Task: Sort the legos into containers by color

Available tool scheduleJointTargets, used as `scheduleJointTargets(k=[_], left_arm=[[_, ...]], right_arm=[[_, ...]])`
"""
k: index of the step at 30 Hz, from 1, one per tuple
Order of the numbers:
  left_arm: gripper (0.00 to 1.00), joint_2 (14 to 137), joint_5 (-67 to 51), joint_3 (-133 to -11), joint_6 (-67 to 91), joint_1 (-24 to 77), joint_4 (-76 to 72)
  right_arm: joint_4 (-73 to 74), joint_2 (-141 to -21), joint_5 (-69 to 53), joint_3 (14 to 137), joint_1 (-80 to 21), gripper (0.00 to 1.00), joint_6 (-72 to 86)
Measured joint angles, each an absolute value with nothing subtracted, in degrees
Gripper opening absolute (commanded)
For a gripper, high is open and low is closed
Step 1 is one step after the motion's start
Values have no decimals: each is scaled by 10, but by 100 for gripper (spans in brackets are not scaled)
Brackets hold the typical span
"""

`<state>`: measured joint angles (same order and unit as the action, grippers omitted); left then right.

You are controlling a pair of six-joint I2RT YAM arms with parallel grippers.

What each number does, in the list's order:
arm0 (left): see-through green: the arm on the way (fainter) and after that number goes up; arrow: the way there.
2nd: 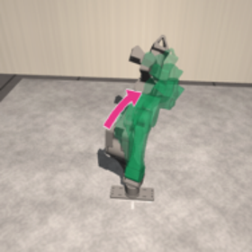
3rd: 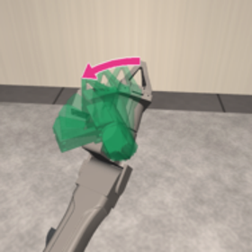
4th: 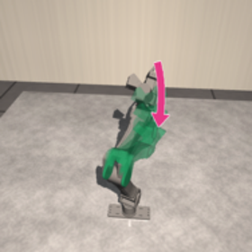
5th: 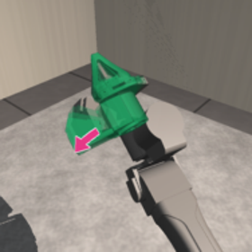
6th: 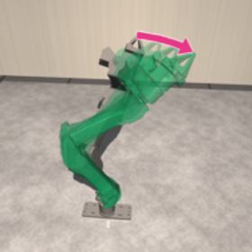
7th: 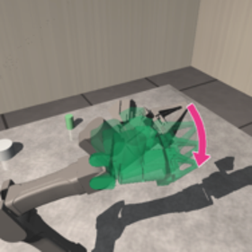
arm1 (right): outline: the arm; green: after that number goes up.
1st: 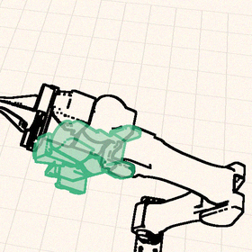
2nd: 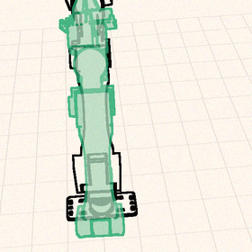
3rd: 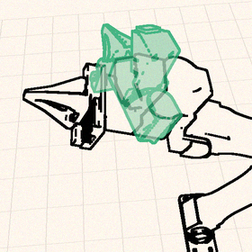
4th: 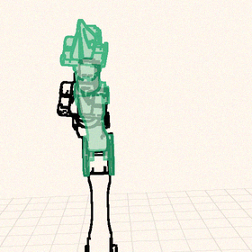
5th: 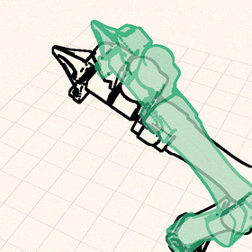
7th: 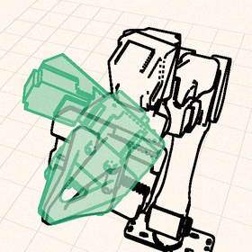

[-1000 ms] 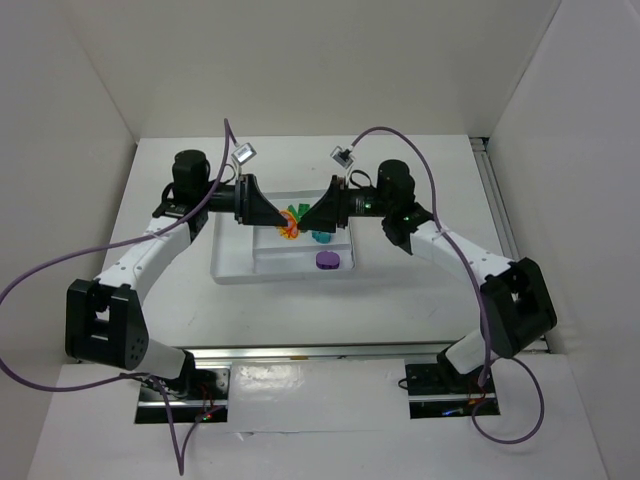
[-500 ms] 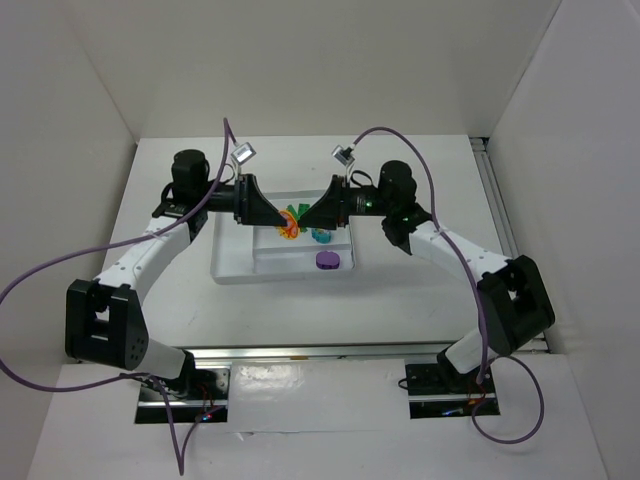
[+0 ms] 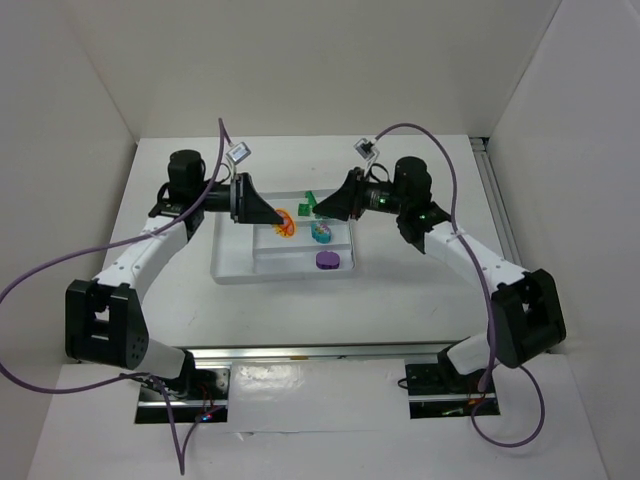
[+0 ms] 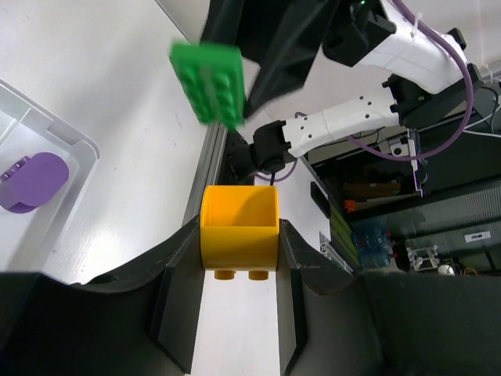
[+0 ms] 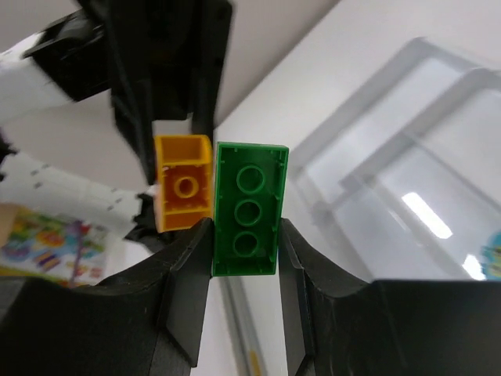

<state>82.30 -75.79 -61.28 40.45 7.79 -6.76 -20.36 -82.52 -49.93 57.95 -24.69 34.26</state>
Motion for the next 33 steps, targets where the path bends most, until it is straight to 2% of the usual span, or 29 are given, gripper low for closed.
scheduleJointTargets(k=[5, 8, 10, 13, 19, 23, 27, 28, 29, 30, 32, 33], left_arm=[[0, 824, -753, -618, 391, 74, -46], [0, 832, -701, -664, 347, 68, 42], [0, 843, -615, -713, 325, 64, 126], [0, 849, -411, -770, 313, 62, 227], [0, 861, -62, -783, 314, 70, 355], [0, 918, 67, -785, 315, 88, 395], [2, 986, 133, -784, 317, 104, 414], [40, 998, 143, -784, 317, 106, 418], [64, 1008, 152, -785, 319, 108, 423], [81, 1018, 158, -790, 318, 110, 433], [99, 1030, 168, -797, 319, 114, 443], [99, 1032, 170, -799, 320, 115, 445]], right_arm=[[-107, -805, -415, 612, -240, 0, 276], [-60, -805, -363, 632, -244, 0, 245], [-38, -805, -330, 635, -246, 0, 231], [-5, -805, -285, 636, -252, 0, 217], [45, -830, -200, 675, -273, 0, 190], [48, -858, -171, 691, -287, 0, 180], [53, -884, -158, 695, -293, 0, 180], [53, -892, -154, 700, -294, 0, 180], [55, -901, -151, 707, -294, 0, 180], [60, -913, -147, 718, -295, 0, 178], [64, -940, -138, 741, -298, 0, 173], [65, -954, -132, 754, -300, 0, 170]])
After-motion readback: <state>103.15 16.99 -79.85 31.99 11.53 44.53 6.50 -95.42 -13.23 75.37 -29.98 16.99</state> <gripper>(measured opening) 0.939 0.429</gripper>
